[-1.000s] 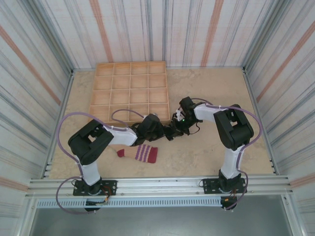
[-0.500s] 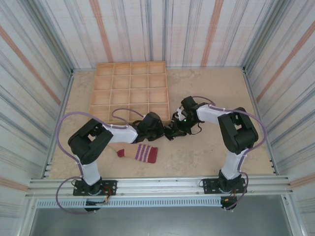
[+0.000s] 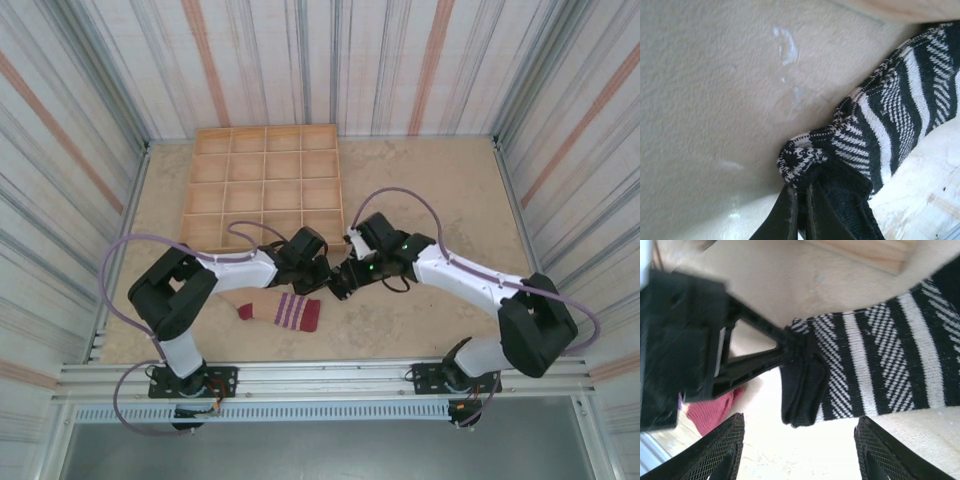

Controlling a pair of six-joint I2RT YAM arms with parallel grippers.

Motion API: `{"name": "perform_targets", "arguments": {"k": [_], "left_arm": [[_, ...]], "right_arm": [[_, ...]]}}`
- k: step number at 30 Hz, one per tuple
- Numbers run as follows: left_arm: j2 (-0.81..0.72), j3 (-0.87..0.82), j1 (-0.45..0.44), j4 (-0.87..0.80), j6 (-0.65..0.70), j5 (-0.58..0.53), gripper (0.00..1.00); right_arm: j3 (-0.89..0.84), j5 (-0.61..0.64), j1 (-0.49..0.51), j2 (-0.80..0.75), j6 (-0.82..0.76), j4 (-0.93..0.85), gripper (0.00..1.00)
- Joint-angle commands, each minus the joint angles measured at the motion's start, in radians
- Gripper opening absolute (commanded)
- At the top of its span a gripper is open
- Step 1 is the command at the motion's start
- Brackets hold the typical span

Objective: Roll the socks

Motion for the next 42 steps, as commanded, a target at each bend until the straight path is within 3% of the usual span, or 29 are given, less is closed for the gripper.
{"name": "perform_targets", "arguments": {"k": [1, 10, 16, 27, 35, 42], "left_arm": [[-0.01, 0.038, 0.007, -0.153, -0.003, 0.065, 0.0], [0.003, 0.073, 0.043, -0.176, -0.07, 0.136, 0.0], [0.009, 0.09, 0.056, -0.188, -0.076, 0.14, 0.0], [0.031, 0.09, 0.06, -0.17, -0.092, 0.17, 0.0], [0.027, 0.083, 0.074, -0.157, -0.093, 0.187, 0.0], [0.028, 0.072, 0.079, -0.14, -0.099, 0.203, 0.0]], "right_arm": [[-0.065, 0.241, 0.085, -0.066, -0.087, 0.075, 0.6], [-0.186, 0.505, 0.326, -0.098, -0.242, 0.272, 0.52], [-0.228, 0.619, 0.422, -0.061, -0.3, 0.378, 0.52], [-0.269, 0.726, 0.478, 0.053, -0.328, 0.497, 0.47], [-0.289, 0.782, 0.497, 0.101, -0.289, 0.516, 0.48], [-0.259, 0.826, 0.502, 0.175, -0.236, 0.485, 0.43]]}}
